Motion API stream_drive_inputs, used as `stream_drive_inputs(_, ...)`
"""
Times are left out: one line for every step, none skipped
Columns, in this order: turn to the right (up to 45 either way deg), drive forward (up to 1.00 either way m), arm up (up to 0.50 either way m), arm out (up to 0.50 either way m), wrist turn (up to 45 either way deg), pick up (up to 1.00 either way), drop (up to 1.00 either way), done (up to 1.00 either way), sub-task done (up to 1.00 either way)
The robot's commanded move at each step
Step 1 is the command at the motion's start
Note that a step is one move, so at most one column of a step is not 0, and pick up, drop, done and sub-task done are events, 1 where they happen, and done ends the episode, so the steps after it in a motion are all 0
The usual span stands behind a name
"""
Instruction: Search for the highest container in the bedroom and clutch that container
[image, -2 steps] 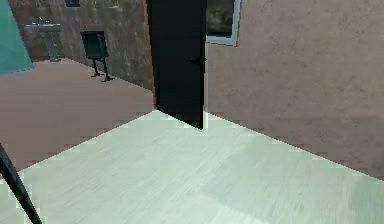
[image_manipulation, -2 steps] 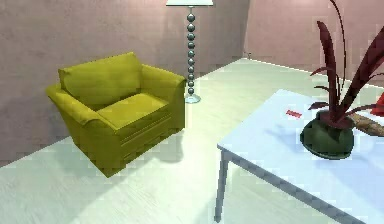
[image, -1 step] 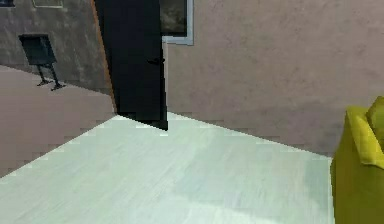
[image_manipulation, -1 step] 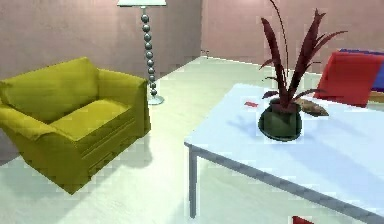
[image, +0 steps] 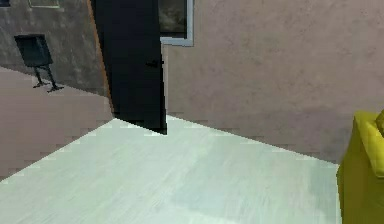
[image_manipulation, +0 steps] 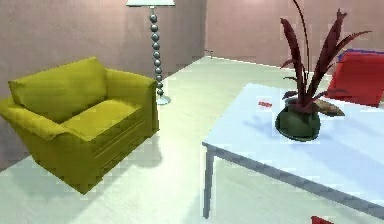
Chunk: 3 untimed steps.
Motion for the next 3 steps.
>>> stream_drive_inputs(-45.0,0.00,0.00,0.00,0.0,0.00,0.00,0.00,0.00)
stream_drive_inputs(-36.0,0.00,0.00,0.00,0.0,0.00,0.00,0.00,0.00)
stream_drive_inputs(0.0,0.15,0.00,0.00,0.0,0.00,0.00,0.00,0.00)
